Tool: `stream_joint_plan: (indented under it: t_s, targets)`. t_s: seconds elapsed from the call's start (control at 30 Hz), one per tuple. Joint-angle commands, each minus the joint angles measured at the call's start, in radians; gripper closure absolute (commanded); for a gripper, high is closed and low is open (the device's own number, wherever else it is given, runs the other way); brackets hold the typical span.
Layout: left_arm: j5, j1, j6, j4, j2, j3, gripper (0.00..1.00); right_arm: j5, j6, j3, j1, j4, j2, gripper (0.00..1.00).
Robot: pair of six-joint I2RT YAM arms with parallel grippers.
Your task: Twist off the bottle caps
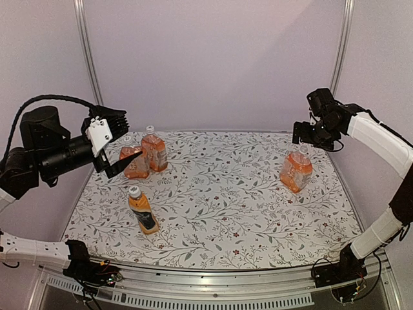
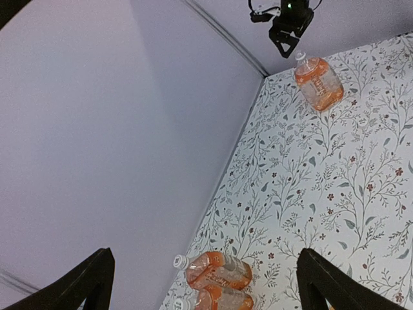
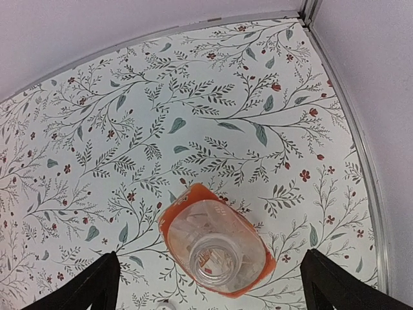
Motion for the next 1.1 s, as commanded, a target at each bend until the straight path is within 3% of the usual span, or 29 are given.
stream_joint_plan:
  t_s: [0.0,0.1,0.17,0.27,0.4,0.6,0.87,1.07]
  targets:
    - [-0.102,0.113,-0.176,0.038,-0.035,-0.075,0.0,0.014,-0.051,0.105,0.018,-0.081,-0.029,0.01]
    - [-0.131,0.233,-0.392,0.016,-0.079,-0.118,0.0,-0.049,-0.13,0.151,0.128,-0.02,-0.06,0.01]
    - [-0.064,0.34,-0.604,-0.033,-0.116,-0.134,0.0,-0.129,-0.198,0.155,0.236,0.061,-0.082,0.01]
    - [0.029,0.452,-0.767,-0.062,-0.18,-0.18,0.01,-0.214,-0.301,0.171,0.421,0.183,-0.081,0.01]
    - [0.092,0.559,-0.847,-0.053,-0.271,-0.259,0.01,-0.36,-0.392,0.221,0.635,0.289,-0.003,0.01]
    - [0.171,0.699,-0.952,-0.051,-0.378,-0.364,0.02,-0.331,-0.416,0.457,0.861,0.308,0.287,0.01]
    - [0.223,0.773,-0.98,-0.062,-0.448,-0.429,0.03,-0.346,-0.356,0.689,0.958,0.369,0.593,0.01]
    - [0.252,0.776,-0.974,-0.053,-0.455,-0.437,0.03,-0.242,-0.271,0.743,0.988,0.442,0.736,0.03]
